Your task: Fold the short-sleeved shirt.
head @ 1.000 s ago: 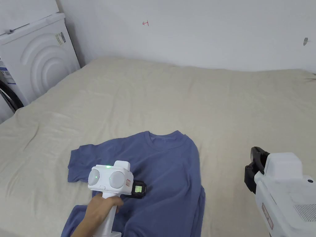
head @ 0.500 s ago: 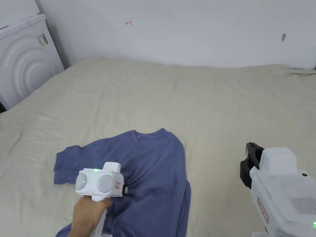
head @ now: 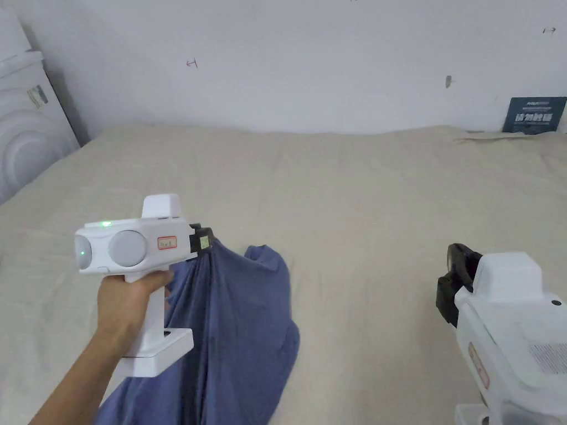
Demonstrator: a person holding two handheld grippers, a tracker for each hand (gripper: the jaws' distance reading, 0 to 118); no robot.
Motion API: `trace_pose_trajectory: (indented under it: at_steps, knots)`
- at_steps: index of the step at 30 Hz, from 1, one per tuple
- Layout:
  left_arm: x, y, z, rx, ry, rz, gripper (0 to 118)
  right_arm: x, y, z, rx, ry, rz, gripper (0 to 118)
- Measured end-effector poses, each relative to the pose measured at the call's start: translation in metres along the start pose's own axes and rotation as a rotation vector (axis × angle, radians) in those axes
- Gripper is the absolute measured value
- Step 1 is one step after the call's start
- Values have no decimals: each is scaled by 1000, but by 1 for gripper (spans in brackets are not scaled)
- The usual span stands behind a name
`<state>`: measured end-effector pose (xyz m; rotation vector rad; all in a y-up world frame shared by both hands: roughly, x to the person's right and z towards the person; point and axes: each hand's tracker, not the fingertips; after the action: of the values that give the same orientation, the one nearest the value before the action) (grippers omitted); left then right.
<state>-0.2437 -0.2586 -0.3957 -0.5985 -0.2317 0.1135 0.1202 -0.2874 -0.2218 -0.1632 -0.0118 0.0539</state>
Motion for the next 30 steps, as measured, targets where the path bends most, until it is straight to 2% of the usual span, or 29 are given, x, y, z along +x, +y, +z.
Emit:
trace_pose_trajectory:
  at_steps: [7,14,18,25,30]
  knots:
    - [115,47,16,96,-171,-190,0,42,9,28,40,-90,-5,0]
    - [210,48,12,121,-335,-302,0,82,8,53,56,-183,-10,0]
    - [246,35,4,94,-441,-328,0,107,2,64,54,-240,-8,0]
    - [277,0,-31,-10,-506,-357,0,134,-10,73,39,-299,-15,0]
    - [281,-41,-71,-148,-466,-377,0,141,-20,70,16,-306,-26,0]
